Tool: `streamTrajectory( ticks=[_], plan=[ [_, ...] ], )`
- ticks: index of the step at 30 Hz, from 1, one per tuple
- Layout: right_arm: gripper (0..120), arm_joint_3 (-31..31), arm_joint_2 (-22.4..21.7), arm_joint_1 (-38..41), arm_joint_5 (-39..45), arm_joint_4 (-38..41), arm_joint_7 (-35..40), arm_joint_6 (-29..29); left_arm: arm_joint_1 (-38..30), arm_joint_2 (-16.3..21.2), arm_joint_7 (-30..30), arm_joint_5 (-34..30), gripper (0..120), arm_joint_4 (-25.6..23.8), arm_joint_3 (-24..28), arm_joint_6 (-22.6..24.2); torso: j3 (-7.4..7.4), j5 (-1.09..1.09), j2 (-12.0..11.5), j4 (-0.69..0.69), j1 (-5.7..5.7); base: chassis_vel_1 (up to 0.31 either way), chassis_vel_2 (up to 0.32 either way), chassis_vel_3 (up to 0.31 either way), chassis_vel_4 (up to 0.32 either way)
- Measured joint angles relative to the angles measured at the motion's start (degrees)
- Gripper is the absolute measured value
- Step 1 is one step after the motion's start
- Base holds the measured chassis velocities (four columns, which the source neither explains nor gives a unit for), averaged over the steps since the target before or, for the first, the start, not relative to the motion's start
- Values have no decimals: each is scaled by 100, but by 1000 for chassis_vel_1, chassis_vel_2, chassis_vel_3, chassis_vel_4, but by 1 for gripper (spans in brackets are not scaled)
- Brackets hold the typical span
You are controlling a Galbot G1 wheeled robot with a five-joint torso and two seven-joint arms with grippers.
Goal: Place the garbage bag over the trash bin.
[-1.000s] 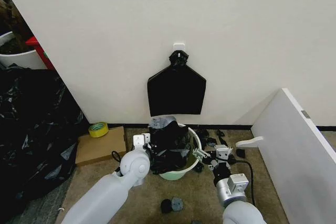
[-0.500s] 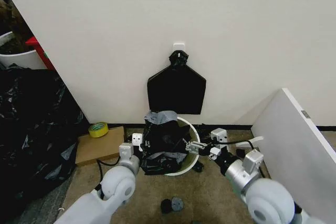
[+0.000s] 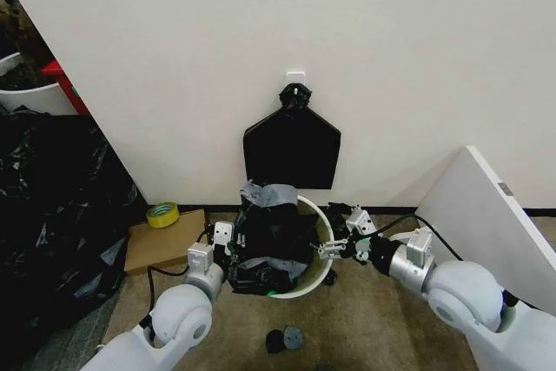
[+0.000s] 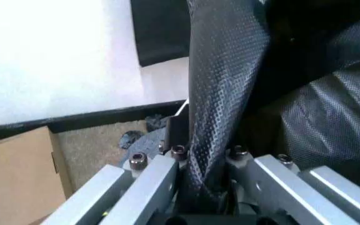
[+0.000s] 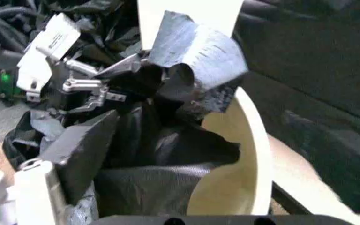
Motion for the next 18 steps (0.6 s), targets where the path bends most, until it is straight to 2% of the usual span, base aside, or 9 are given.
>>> streamTrajectory(
  ticks=[4, 5, 6, 7, 11, 13, 17, 18],
  plan=[
    [79, -33, -13, -23, -120, 1, -86, -1, 4, 56, 22, 41, 1, -8, 41, -18, 0, 1, 0, -1, 0, 0, 0, 0, 0],
    [79, -33, -13, -23, -120, 1, -86, -1, 4, 56, 22, 41, 1, -8, 41, -18, 0, 1, 0, -1, 0, 0, 0, 0, 0],
    [71, -63, -29, -39, -183, -10, -132, 0, 5, 79, 28, 59, 1, -15, 56, -22, 0, 0, 0, -1, 0, 0, 0, 0, 0],
    [70, -73, -32, -43, -196, -15, -135, 0, 4, 82, 30, 60, 1, -16, 64, -22, 0, 0, 0, -1, 0, 0, 0, 0, 0],
    [51, -129, -31, -55, -340, -108, -132, -15, 0, 113, 49, 65, 1, -46, 108, -22, 0, 0, 0, -1, 0, 0, 0, 0, 0],
    [49, -136, -30, -59, -362, -126, -129, -11, 0, 120, 51, 65, 1, -51, 111, -22, 0, 0, 0, -1, 0, 0, 0, 0, 0],
    [29, -161, -40, -89, -580, -198, -128, 77, 6, 168, 60, 67, 1, -85, 158, -20, 0, 0, 0, -1, 0, 0, 0, 0, 0],
    [27, -162, -41, -92, -596, -206, -127, 81, 6, 170, 61, 67, 1, -87, 169, -20, 0, 0, 0, -1, 0, 0, 0, 0, 0]
  ],
)
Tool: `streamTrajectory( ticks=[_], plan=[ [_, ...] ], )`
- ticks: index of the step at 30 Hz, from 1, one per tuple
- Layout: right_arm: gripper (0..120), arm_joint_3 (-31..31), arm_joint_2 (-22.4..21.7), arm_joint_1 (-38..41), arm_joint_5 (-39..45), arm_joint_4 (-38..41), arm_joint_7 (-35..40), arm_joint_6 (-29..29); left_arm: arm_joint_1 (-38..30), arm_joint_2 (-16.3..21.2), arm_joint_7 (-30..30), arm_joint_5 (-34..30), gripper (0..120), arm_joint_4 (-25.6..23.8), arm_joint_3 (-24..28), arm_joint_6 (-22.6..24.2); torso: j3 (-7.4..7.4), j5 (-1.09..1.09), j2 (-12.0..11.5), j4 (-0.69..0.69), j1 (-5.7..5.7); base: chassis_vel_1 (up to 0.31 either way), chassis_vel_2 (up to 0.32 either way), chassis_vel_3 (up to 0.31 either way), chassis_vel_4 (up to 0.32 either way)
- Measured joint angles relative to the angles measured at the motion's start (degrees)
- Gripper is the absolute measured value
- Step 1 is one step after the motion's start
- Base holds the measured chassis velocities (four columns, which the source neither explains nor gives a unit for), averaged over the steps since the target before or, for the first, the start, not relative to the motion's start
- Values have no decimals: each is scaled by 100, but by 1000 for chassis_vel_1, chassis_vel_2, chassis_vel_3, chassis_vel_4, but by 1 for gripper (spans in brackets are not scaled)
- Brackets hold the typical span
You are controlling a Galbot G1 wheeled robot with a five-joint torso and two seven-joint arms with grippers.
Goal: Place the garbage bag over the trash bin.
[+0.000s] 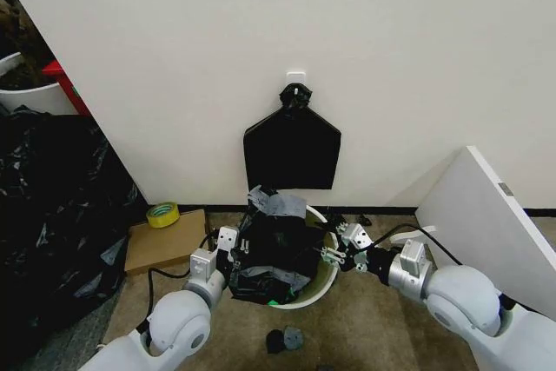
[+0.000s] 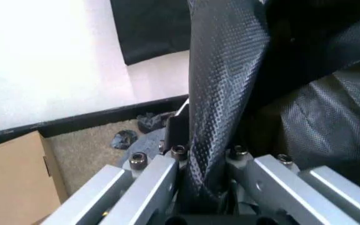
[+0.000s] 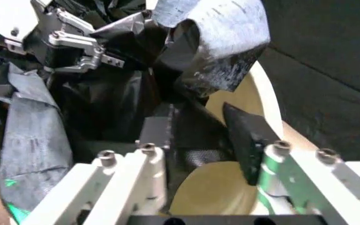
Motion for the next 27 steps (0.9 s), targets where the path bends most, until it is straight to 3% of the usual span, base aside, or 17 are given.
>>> streamTrajectory(
  ticks=[8, 16, 27],
  plan=[
    [1, -29, -39, -6, -143, -60, -3, 28, -27, 3, 5, -1, 1, -3, 65, 10, 0, 0, 0, 0, 0, 0, 0, 0, 0],
    [0, -28, -8, -125, -190, -105, -3, 173, -5, 13, 38, -1, 1, -11, 93, 10, 0, 0, 0, 0, 0, 0, 0, 0, 0],
    [0, 406, -152, -102, 1436, 145, 743, -179, 91, 51, 96, 6, 1, 1, -64, -109, 0, -1, 0, 0, 0, 0, 0, 0, 0]
  ],
)
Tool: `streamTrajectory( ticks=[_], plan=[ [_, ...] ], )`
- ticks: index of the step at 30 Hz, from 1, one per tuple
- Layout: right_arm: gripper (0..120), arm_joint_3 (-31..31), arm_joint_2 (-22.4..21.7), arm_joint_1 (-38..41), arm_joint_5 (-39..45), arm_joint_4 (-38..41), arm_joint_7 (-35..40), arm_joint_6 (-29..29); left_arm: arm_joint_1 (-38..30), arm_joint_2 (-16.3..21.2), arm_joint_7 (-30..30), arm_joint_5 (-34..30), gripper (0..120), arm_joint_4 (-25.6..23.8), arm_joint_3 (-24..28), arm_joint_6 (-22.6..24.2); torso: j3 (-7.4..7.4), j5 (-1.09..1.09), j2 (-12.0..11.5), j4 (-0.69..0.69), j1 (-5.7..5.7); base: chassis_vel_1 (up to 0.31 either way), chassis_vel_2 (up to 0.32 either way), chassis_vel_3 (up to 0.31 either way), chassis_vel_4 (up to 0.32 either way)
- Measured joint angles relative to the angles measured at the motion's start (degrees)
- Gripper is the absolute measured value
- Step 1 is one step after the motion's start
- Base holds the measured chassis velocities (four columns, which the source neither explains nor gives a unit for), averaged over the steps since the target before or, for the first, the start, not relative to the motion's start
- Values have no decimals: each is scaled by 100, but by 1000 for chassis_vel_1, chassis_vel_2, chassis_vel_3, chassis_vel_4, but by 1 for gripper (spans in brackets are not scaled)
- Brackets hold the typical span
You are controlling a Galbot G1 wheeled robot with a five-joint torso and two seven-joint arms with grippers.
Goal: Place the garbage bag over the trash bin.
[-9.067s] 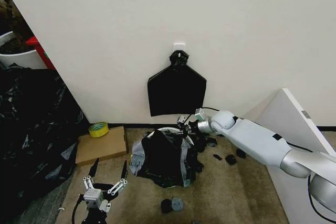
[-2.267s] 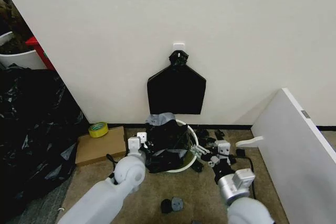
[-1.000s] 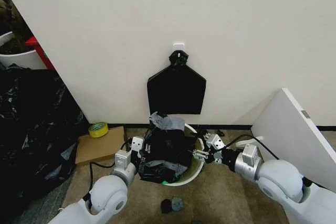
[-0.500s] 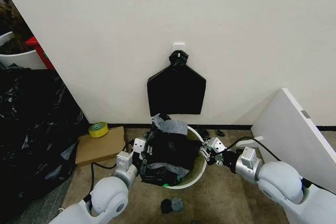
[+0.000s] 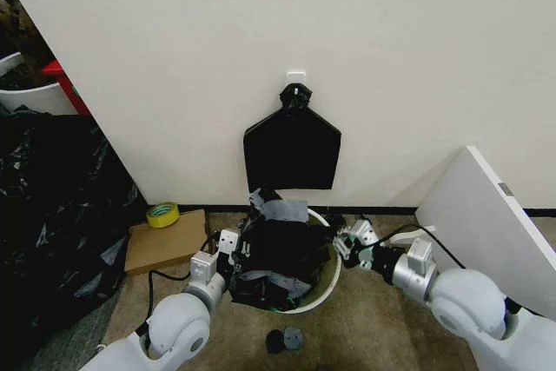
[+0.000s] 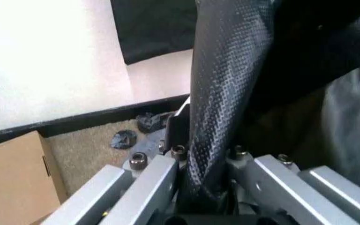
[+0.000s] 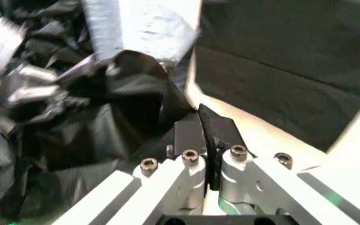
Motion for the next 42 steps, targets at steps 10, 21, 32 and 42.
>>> streamTrajectory(
  ticks=[10, 21, 32, 42],
  plan=[
    [0, 187, -205, 126, 717, -446, 451, -355, 244, 69, 172, 64, 1, -152, -58, -112, 0, 1, 0, 0, 0, 0, 0, 0, 0],
    [0, 210, -724, -174, -91, -816, -342, -325, 582, -50, 188, -14, 1, -292, -513, -351, 0, 2, 0, 1, 0, 0, 0, 0, 0],
    [0, -12, -745, -492, -755, -933, -1278, 269, 762, -312, -108, -617, 1, -532, -706, -424, 0, 1, 0, 0, 0, 0, 0, 0, 0],
    [0, -16, -333, -871, -1374, -1239, -1865, 1160, 587, -384, -371, -1149, 1, -492, -700, -362, 0, 1, 0, 0, 0, 0, 0, 0, 0]
  ],
)
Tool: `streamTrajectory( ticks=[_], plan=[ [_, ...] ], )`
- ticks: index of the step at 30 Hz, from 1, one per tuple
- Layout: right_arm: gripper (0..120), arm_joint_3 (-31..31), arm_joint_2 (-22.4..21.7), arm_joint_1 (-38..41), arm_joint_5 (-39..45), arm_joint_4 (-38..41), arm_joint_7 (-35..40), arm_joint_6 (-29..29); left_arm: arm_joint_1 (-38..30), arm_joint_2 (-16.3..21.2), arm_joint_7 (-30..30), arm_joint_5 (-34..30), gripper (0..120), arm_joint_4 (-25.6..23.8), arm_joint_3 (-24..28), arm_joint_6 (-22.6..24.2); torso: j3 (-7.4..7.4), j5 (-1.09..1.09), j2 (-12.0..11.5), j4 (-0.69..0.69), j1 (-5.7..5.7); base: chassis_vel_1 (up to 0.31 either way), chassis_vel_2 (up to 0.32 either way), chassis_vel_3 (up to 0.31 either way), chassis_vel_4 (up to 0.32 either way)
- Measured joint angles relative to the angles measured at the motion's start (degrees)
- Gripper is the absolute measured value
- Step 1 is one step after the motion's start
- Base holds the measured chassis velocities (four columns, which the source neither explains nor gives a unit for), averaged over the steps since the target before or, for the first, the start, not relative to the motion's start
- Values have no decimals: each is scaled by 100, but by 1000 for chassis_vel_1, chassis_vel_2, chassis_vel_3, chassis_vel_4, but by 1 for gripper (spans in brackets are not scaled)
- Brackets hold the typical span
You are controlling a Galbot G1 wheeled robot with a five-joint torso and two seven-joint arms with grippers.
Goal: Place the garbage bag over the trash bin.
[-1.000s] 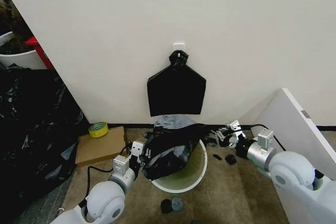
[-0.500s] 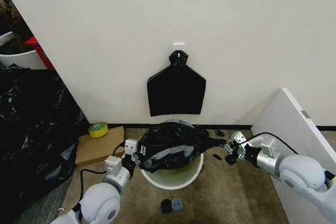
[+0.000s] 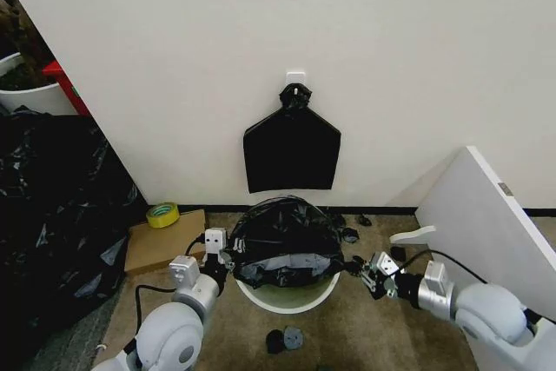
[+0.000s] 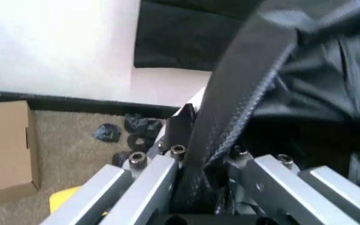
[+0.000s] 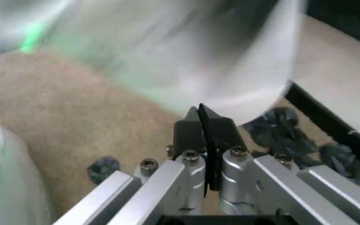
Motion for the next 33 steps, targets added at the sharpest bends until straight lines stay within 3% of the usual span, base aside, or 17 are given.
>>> streamTrajectory(
  ticks=[7, 13, 15, 20, 25, 29, 33],
  plan=[
    [0, 29, 214, -170, -202, 12, -19, 208, -62, -42, -52, -100, 1, 45, 33, 49, 0, 0, 1, 0, 0, 0, 0, 0, 0],
    [5, 331, 412, -337, -126, 198, 460, 171, -27, -55, -66, -66, 1, 45, 18, 123, 0, -1, 1, -1, 0, 0, 0, 0, 0],
    [12, 600, 414, -497, -84, 330, 581, 123, 11, -56, -79, -37, 1, 53, 17, 148, 0, 1, 1, 4, 0, 0, 0, 0, 0],
    [35, 1932, 346, -1579, 23, 847, 529, 122, -104, -42, -104, 27, 1, 177, 9, 239, 0, 0, 1, -2, 0, 0, 0, 0, 0],
    [50, 2631, 337, -2132, 458, 1295, 306, 222, -224, -5, -113, 29, 1, 206, 41, 313, 0, -1, 1, -2, 0, 0, 0, 0, 0],
    [63, 2585, 355, -2192, 697, 1840, 232, 152, -286, 31, -114, 29, 1, 194, 94, 414, 0, -2, 1, 0, 0, 0, 0, 0, 0],
    [80, 1950, 404, -1717, 613, 2414, 288, -247, -337, 56, -111, 37, 1, 130, 175, 535, 0, -1, 1, 0, 0, 0, 0, 0, 0]
  ],
)
